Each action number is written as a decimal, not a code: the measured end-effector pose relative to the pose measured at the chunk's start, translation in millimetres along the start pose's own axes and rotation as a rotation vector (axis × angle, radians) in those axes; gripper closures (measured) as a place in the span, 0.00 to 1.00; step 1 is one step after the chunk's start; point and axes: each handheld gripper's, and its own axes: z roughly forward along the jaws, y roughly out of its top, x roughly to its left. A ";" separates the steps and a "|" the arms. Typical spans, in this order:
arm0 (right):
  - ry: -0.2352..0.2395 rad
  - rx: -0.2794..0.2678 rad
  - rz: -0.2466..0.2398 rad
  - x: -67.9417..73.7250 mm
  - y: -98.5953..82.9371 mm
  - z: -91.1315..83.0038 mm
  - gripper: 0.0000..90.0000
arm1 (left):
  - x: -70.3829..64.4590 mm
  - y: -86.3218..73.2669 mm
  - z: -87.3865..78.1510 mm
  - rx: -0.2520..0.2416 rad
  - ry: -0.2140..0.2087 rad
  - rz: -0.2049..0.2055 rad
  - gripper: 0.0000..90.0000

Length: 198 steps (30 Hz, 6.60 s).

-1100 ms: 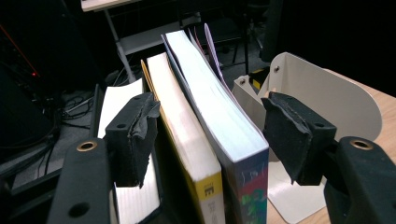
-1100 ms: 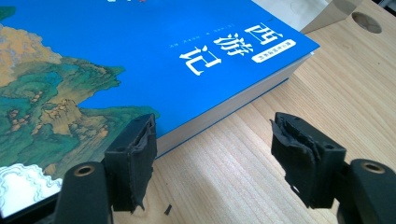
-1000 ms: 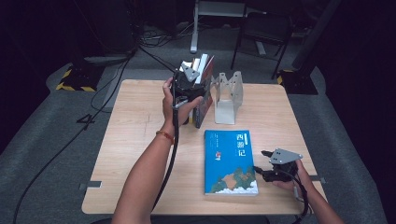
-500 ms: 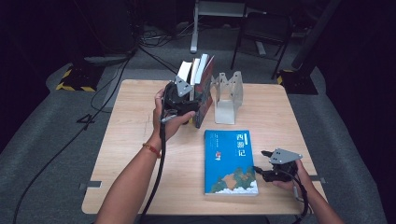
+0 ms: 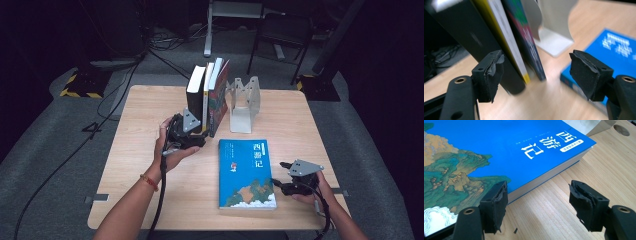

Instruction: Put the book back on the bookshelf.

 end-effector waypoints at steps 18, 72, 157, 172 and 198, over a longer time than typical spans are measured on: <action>0.048 0.019 -0.029 0.1 -0.2 -10.5 0.34 | -40.6 -77.3 -0.9 0.166 -0.169 0.098 0.28; 0.195 -0.015 -0.031 24.4 -4.3 -16.9 0.35 | -64.2 -125.5 -23.1 0.247 -0.363 0.012 0.18; 0.178 -0.162 -0.211 57.9 75.1 43.3 0.76 | -76.7 -80.0 -39.5 0.084 -0.285 0.108 0.56; 0.245 -0.168 -0.157 51.7 81.1 50.9 0.63 | -84.7 -71.5 -19.4 0.093 -0.234 0.150 0.76; 0.119 -0.129 -0.207 46.9 70.5 51.0 0.74 | -77.8 -77.6 -36.3 0.103 -0.227 0.123 0.59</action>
